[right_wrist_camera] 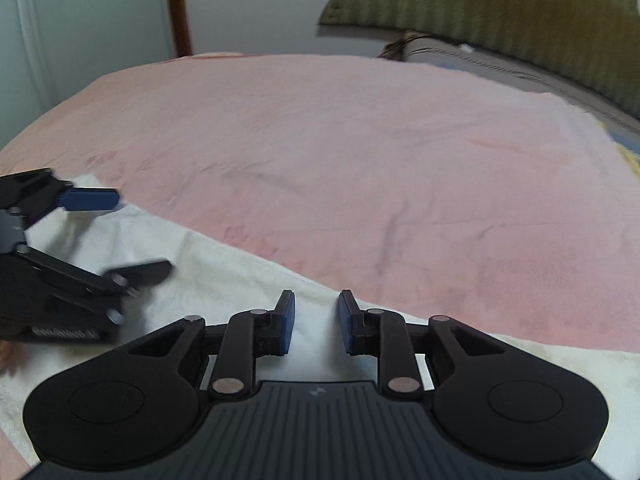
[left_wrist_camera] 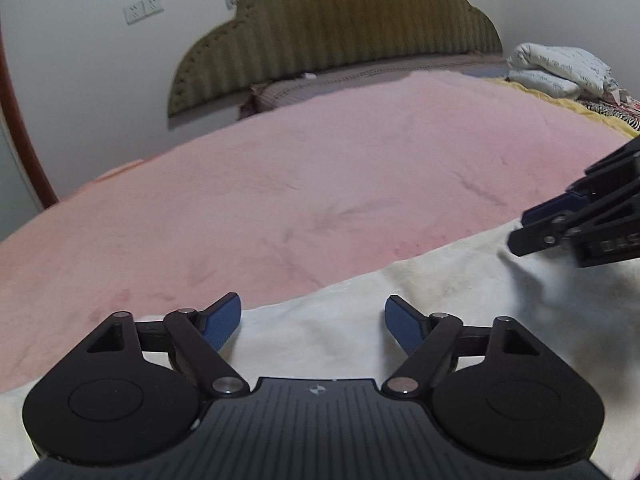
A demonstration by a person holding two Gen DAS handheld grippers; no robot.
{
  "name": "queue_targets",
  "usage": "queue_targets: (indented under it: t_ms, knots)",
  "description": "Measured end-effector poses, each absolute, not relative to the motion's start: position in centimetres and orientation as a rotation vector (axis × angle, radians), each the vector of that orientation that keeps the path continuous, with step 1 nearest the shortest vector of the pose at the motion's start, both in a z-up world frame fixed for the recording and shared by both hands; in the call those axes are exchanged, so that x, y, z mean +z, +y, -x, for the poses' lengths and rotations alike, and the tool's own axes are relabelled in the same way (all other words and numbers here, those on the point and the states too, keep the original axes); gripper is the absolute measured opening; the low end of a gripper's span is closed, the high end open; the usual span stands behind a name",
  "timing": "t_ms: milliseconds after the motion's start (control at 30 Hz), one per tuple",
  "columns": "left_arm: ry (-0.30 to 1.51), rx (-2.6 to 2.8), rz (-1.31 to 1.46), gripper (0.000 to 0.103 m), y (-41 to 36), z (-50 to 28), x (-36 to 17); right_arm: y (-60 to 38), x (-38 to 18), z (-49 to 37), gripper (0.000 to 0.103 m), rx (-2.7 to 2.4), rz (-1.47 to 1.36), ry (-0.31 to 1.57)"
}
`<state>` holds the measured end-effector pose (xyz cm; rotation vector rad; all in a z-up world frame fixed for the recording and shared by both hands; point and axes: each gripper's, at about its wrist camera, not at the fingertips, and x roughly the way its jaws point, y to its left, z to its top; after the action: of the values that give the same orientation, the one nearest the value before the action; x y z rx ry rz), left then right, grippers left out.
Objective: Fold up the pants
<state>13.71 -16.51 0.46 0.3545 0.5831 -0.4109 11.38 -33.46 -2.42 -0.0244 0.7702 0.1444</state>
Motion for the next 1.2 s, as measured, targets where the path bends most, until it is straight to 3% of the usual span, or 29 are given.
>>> queue_targets:
  t_ms: [100, 200, 300, 367, 500, 633, 733, 767, 833, 1033, 1200]
  knots:
    - [0.584, -0.421, -0.347, 0.092, -14.7, -12.9, 1.2, -32.7, -2.2, -9.8, 0.024, 0.272, 0.029, 0.793]
    - [0.628, -0.375, -0.360, 0.092, -14.8, -14.6, 0.1, -31.7, -4.0, -10.9, 0.025, 0.211, 0.152, 0.847]
    - [0.664, -0.327, -0.335, 0.095, -14.9, -16.3, -0.9, -34.2, -4.2, -12.7, 0.030, 0.208, -0.020, 0.810]
    - [0.678, -0.334, -0.306, 0.089, -14.8, -15.6, 0.1, -35.8, -3.6, -12.4, 0.029, 0.151, -0.083, 0.785]
    - [0.626, -0.430, -0.293, 0.092, -14.8, -11.8, 1.4, -38.9, -2.0, -8.5, 0.033, 0.028, 0.053, 0.775]
    - [0.666, -0.580, -0.203, 0.095, -17.2, -9.9, 1.3, -45.2, -2.2, -5.5, 0.053, -0.142, 0.003, 0.806]
    - [0.681, -0.680, -0.287, 0.095, -21.0, -7.9, -0.2, -49.8, -4.5, -5.6, 0.054, -0.297, -0.009, 0.837]
    - [0.668, -0.700, -0.346, 0.094, -22.1, -6.9, -0.9, -51.4, -5.2, -5.5, 0.075, -0.328, -0.037, 0.812]
    - [0.617, -0.708, -0.441, 0.094, -23.3, -5.1, -1.8, -53.7, -5.6, -4.6, 0.091, -0.441, -0.121, 0.779]
    - [0.527, -0.715, -0.518, 0.095, -24.6, -3.7, -2.3, -49.1, -3.1, 1.2, 0.091, -0.250, -0.144, 0.601]
    - [0.484, -0.746, -0.534, 0.095, -25.2, -2.1, -2.5, -42.7, -5.5, 2.7, 0.091, -0.089, 0.135, 0.739]
